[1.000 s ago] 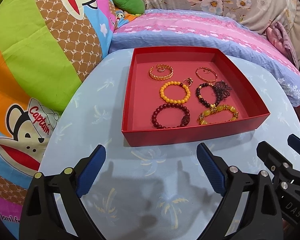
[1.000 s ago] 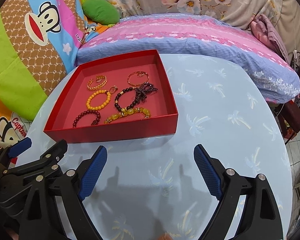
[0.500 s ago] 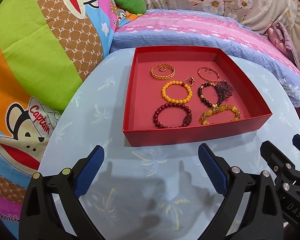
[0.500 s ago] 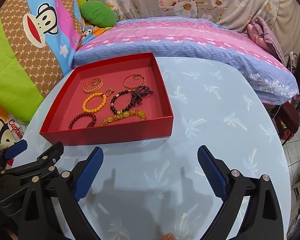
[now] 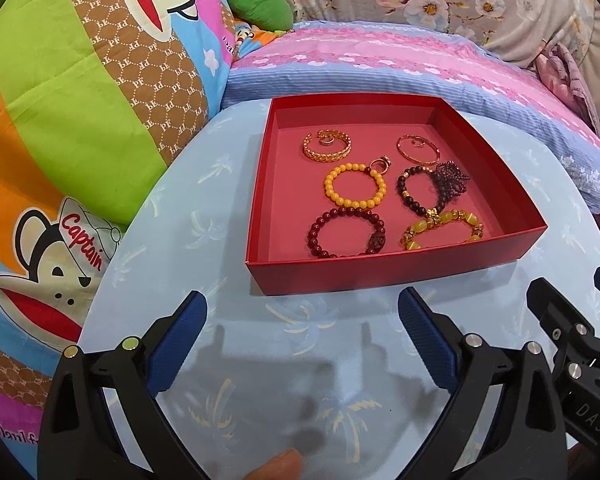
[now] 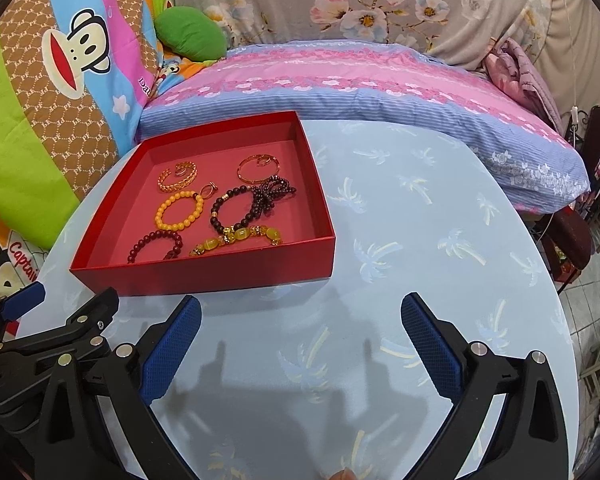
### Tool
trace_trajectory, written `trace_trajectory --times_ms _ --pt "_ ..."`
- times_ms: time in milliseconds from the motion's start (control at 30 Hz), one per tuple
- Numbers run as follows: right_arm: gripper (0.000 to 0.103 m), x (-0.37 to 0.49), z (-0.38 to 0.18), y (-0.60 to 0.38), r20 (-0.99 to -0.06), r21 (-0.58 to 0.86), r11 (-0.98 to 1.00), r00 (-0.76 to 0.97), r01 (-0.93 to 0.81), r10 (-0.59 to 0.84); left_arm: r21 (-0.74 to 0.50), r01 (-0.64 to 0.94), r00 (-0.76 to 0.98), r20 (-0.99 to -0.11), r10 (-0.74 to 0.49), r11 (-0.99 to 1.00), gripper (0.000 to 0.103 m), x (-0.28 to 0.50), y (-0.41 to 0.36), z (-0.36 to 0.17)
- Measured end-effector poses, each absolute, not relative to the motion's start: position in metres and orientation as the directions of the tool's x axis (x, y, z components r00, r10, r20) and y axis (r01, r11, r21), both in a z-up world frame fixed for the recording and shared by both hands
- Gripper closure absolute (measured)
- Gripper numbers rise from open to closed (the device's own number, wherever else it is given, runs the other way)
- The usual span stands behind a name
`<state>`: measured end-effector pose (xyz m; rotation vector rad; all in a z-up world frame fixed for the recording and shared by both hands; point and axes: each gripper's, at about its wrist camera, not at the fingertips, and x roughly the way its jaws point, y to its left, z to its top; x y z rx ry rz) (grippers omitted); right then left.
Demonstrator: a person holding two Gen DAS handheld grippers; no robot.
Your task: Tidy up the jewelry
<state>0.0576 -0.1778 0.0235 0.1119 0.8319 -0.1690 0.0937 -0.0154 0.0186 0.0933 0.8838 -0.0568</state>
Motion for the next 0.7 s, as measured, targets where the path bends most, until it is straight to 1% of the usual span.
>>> trace_trajectory --times_ms 700 --pt "0.006 0.0568 0.0208 -0.1744 -0.750 0.040 0.981 0.654 0.190 -0.096 0.060 0.070 0.632 -0.775 0.002 0.996 0.011 0.0935 -0.0131 0.0184"
